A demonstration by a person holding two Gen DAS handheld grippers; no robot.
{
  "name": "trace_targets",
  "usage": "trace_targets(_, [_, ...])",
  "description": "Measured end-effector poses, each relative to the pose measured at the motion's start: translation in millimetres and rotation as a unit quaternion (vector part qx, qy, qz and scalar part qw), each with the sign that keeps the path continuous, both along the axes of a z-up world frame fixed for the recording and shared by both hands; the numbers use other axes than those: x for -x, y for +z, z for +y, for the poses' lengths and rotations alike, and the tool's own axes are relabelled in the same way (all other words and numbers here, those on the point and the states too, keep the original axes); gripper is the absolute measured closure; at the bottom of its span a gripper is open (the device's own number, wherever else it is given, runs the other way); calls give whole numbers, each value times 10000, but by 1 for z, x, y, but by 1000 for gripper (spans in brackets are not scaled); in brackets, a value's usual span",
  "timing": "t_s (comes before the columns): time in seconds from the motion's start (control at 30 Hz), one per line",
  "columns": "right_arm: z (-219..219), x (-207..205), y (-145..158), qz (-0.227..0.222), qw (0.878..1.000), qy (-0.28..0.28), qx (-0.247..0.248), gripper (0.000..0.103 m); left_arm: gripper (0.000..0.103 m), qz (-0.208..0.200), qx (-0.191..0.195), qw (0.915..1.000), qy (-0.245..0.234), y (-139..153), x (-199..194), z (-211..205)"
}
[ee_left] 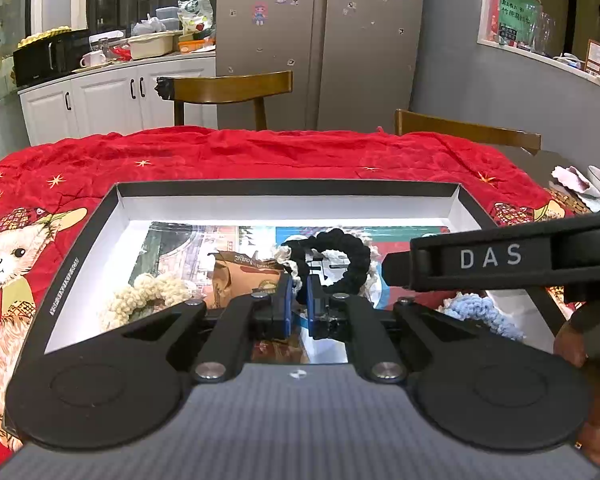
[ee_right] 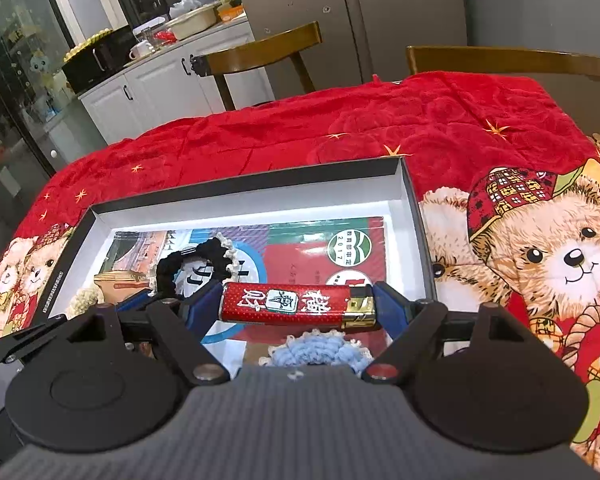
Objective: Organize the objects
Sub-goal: 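Lower both held items into the box and open both tools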
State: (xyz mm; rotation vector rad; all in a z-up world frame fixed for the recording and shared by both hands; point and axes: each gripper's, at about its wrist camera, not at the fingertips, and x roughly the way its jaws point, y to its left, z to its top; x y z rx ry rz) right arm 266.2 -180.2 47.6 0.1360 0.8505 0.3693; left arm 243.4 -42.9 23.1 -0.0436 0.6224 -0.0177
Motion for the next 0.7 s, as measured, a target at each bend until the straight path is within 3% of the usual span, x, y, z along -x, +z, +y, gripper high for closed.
trace_targets(0.7, [3,3,-2,-55,10000,13,-8,22,94,132,-149,9997,-137,-11,3,-9])
